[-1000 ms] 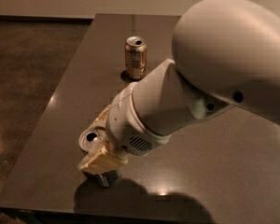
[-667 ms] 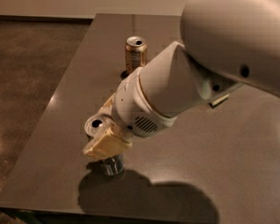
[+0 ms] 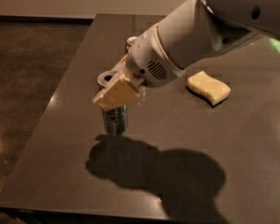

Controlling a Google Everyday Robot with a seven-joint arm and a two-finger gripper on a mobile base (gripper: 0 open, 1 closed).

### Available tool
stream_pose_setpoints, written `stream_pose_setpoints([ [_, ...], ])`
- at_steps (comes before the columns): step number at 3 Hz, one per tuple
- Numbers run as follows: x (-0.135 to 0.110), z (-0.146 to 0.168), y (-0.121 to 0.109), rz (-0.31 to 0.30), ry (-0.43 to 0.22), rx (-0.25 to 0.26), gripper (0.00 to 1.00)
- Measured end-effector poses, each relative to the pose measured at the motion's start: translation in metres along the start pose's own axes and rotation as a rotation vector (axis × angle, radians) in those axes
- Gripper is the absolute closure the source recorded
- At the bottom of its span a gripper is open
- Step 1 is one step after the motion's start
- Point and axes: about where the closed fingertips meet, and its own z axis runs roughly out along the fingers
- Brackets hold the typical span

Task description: Move redbull can near orange can

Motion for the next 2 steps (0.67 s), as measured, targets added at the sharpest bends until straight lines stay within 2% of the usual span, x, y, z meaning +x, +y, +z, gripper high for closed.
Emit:
stream_pose_setpoints([
  [2,-0.016,0.002,-0.069,0.034,-0.077,0.073,1.00],
])
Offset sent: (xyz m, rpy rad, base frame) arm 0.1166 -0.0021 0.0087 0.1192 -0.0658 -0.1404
